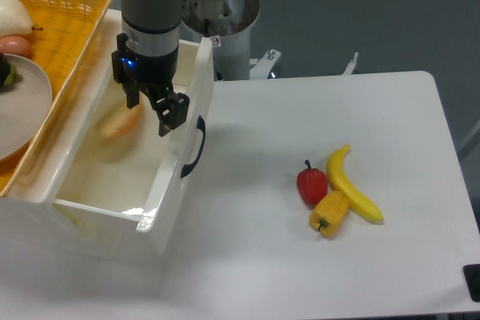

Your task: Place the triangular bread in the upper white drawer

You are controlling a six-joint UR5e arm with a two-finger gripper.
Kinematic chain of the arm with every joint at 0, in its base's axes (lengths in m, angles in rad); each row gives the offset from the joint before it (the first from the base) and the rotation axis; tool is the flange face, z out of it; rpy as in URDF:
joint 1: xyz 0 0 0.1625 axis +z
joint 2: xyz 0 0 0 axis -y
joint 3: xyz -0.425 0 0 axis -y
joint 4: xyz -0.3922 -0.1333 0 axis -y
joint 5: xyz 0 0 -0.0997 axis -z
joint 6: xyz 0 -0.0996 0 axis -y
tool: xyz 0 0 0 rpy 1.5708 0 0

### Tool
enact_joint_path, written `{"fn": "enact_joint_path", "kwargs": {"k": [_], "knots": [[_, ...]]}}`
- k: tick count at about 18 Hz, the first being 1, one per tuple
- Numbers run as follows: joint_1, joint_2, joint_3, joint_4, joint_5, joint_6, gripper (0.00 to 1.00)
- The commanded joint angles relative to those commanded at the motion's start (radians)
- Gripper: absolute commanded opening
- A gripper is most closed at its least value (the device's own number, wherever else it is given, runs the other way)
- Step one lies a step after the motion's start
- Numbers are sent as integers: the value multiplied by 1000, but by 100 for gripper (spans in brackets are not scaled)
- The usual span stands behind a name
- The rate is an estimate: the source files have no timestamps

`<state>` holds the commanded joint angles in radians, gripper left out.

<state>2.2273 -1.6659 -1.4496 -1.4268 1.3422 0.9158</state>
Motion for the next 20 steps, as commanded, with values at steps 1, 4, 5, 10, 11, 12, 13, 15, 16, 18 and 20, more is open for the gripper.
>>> {"fn": "enact_joint_path", "kwargs": {"k": [1, 4, 5, 10, 11, 12, 13, 15, 16, 18, 20], "knots": [[6, 0, 0, 21, 11, -2, 100], [22, -8, 3, 62, 211, -12, 100], [23, -8, 3, 59, 274, -17, 100], [107, -11, -6, 54, 314, -97, 100], [136, -11, -8, 52, 313, -98, 100], [162, -11, -8, 46, 307, -97, 100], [185, -14, -8, 42, 302, -97, 100], [225, -40, -6, 40, 295, -91, 100], [248, -46, -6, 40, 281, -86, 100], [290, -69, -6, 40, 267, -81, 100], [302, -101, -6, 40, 268, -39, 100]]}}
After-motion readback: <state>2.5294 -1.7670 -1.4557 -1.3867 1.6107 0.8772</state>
